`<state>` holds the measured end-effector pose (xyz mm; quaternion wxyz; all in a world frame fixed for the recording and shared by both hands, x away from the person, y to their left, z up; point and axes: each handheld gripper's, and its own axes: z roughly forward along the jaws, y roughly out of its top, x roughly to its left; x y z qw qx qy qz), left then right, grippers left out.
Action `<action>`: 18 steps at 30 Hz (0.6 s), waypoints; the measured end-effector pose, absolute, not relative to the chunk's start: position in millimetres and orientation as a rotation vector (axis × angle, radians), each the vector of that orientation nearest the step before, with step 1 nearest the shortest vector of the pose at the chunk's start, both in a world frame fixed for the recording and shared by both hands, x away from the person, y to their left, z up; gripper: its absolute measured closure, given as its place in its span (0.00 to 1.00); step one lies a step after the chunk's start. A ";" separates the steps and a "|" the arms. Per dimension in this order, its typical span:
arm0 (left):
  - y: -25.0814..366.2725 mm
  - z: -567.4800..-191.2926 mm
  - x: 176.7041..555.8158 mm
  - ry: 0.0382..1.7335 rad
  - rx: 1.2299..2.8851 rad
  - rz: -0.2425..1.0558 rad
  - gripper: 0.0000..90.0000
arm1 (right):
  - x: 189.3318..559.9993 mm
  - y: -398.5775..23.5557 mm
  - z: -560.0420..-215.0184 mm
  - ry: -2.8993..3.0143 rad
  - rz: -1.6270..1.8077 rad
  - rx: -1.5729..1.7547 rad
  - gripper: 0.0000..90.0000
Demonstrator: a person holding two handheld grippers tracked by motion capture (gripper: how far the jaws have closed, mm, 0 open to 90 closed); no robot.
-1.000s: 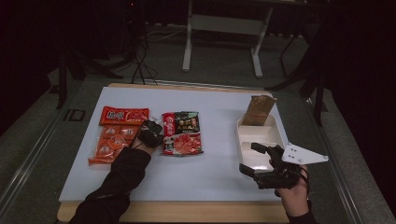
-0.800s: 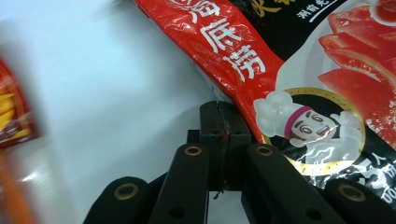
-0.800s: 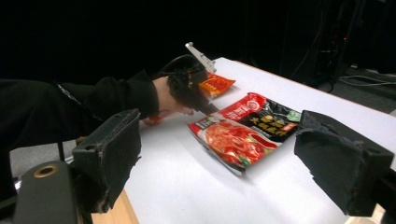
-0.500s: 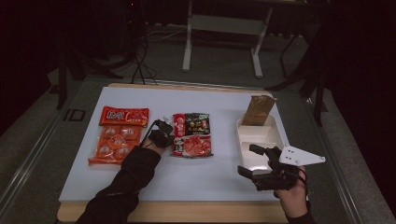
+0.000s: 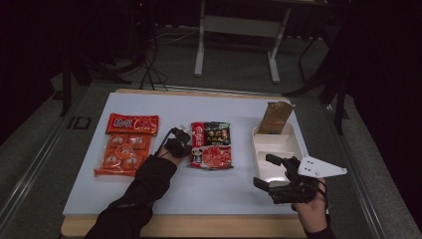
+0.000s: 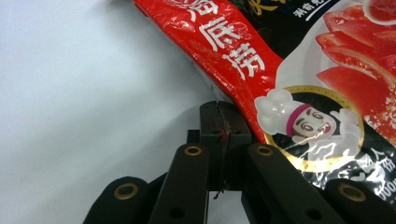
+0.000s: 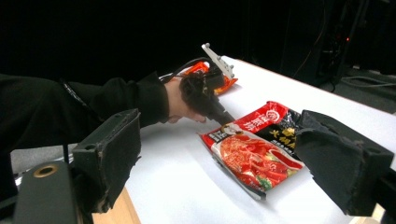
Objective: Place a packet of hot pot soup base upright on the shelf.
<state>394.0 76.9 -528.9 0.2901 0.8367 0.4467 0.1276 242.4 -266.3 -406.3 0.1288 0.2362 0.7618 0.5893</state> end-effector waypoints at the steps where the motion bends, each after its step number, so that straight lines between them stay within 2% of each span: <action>1: 77.2 -528.5 393.4 1.194 2.230 0.338 1.00 | 242.4 -266.6 -406.2 2.210 1.716 0.684 0.16; 7: 85.1 -514.7 391.6 1.189 2.199 0.360 0.99 | 242.7 -267.7 -406.5 2.205 1.710 0.684 0.16; 10: 91.5 -509.8 394.9 1.197 2.170 0.344 0.89 | 242.5 -268.5 -407.0 2.195 1.690 0.681 0.16; 12: 95.6 -506.7 396.9 1.188 2.133 0.335 0.88 | 242.3 -269.0 -407.4 2.185 1.680 0.677 0.16; 14: 97.5 -502.7 398.1 1.188 2.121 0.344 0.78 | 242.3 -269.4 -407.6 2.181 1.671 0.675 0.16; 18: 99.4 -494.2 402.6 1.164 2.087 0.341 0.70 | 242.3 -269.6 -408.2 2.180 1.652 0.668 0.16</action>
